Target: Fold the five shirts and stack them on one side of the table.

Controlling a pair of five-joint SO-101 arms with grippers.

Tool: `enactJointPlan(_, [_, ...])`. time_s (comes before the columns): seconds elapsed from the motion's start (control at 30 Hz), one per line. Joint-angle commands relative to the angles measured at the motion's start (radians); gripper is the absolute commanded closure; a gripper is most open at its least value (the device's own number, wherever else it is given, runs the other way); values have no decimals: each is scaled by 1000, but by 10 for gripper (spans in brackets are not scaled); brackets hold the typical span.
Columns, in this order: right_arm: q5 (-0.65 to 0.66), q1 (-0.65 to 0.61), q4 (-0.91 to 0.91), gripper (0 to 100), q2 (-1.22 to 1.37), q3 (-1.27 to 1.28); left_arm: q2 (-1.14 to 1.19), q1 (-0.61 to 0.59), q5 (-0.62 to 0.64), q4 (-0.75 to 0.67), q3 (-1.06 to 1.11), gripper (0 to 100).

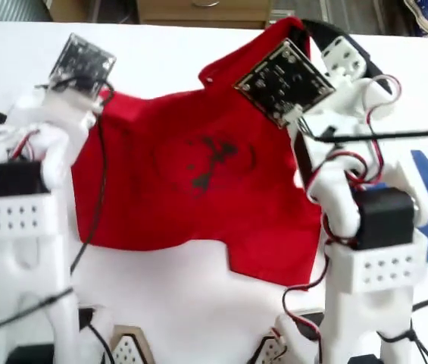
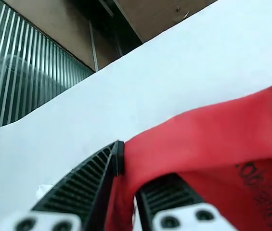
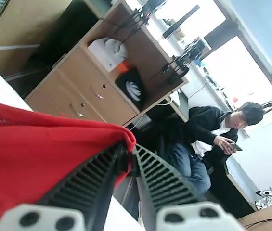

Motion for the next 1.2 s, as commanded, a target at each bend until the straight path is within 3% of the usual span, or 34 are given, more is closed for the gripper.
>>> enactJointPlan(0.0, [-3, -1, -87, 978, 2, 61, 103, 11, -9, -23, -131, 980])
enactJointPlan(0.37, [-3, 2, -285, 978, 4, 322, 442, 11, -11, 98, -354, 980])
enactJointPlan(0.67, [-2, 104, -510, 978, 122, 338, 637, 9, -11, 227, -526, 980])
enactJointPlan(1.0, [-6, 104, -495, 978, 251, 342, 740, 9, -12, 296, -581, 980])
enactJointPlan(1.17, [-3, 104, -420, 978, 280, 342, 766, 12, -71, 331, -584, 980])
